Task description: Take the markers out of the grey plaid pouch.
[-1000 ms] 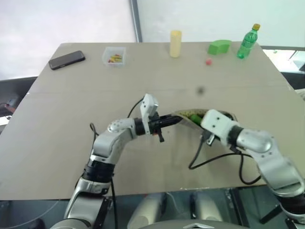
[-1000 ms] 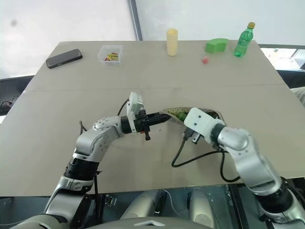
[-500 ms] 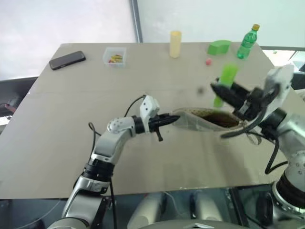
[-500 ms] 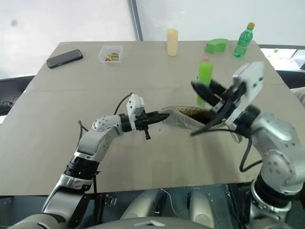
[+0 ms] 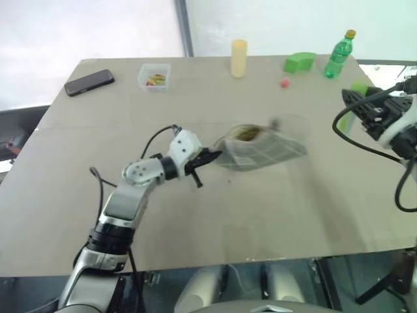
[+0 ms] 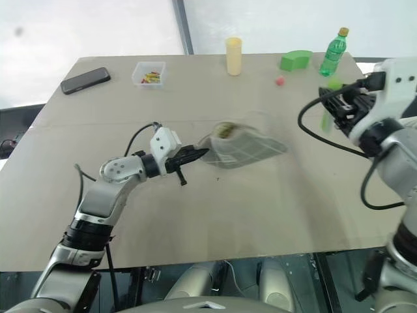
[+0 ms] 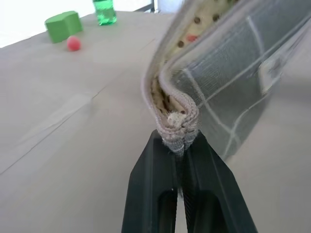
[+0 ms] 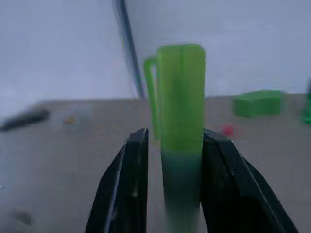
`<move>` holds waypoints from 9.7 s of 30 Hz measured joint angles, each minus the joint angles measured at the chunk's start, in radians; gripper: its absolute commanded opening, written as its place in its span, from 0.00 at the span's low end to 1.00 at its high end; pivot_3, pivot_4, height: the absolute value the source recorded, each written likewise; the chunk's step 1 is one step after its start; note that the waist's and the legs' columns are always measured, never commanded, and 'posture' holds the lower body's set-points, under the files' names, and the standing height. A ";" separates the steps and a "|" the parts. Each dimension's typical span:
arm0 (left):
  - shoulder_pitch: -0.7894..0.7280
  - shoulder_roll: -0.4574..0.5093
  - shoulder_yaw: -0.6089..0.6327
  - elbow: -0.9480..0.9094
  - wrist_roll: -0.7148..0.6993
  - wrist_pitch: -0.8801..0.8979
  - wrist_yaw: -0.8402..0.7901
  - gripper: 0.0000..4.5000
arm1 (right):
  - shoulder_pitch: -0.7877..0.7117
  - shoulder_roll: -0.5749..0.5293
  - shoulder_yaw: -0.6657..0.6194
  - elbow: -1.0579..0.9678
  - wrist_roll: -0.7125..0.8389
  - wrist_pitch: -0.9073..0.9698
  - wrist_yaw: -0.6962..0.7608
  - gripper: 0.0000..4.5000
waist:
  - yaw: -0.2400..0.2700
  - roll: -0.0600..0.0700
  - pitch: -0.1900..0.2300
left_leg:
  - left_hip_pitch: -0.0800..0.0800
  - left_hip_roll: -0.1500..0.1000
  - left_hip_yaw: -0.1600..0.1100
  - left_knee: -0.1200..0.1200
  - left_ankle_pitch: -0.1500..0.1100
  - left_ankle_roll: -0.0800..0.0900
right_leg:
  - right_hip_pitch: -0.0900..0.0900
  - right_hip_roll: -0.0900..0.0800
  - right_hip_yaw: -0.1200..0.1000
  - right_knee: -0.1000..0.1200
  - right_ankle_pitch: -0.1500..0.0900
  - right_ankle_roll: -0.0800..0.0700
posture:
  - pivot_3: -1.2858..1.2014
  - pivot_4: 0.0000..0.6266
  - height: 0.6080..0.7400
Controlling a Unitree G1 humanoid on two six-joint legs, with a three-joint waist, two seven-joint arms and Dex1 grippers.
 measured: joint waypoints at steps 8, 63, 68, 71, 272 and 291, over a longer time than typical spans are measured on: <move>0.060 0.039 -0.025 0.102 0.165 -0.334 0.026 0.00 | 0.190 -0.270 0.261 0.317 -0.237 -0.002 0.164 0.60 | 0.000 0.000 0.000 | 0.011 0.005 0.006 -0.005 -0.003 0.004 | 0.007 -0.002 0.004 0.000 0.000 0.000 | 0.52 0.24 1.00; -0.006 -0.091 -0.041 0.084 0.165 -0.440 0.067 0.00 | 0.188 0.019 0.290 -0.093 0.262 -0.119 0.069 0.29 | 0.003 -0.003 0.000 | 0.006 0.003 0.003 -0.002 -0.003 0.005 | 0.004 0.001 0.001 -0.001 0.002 0.003 | 0.52 0.24 1.00; -0.006 -0.090 -0.041 0.076 0.163 -0.439 0.061 0.00 | 0.230 0.017 0.305 -0.097 0.273 -0.118 0.047 0.01 | 0.000 -0.003 0.000 | 0.007 0.004 0.004 -0.002 -0.003 0.005 | 0.004 0.001 0.002 0.000 0.002 0.003 | 0.52 0.24 1.00; -0.006 -0.091 -0.041 0.070 0.147 -0.434 0.058 0.00 | 0.229 0.038 0.343 -0.063 0.240 -0.120 0.037 0.01 | 0.001 -0.003 0.000 | 0.008 0.004 0.004 -0.002 -0.003 0.005 | 0.005 0.002 0.002 0.000 0.002 0.003 | 0.52 0.24 1.00; -0.075 0.039 -0.123 0.174 0.440 -0.397 0.254 0.00 | 0.181 -0.119 0.230 0.028 -0.536 -0.465 0.744 0.05 | 0.005 -0.007 0.006 | 0.011 0.013 0.018 -0.002 -0.007 0.000 | 0.004 0.001 0.001 -0.001 0.005 0.000 | 0.52 0.24 1.00; -0.004 0.053 -0.040 0.082 0.435 -0.447 0.294 0.00 | 0.113 -0.275 0.476 0.575 -0.687 -0.210 0.596 0.05 | -0.012 -0.007 0.006 | 0.013 0.015 0.024 -0.002 -0.007 0.000 | 0.004 -0.001 0.003 -0.001 0.006 0.000 | 0.52 0.24 1.00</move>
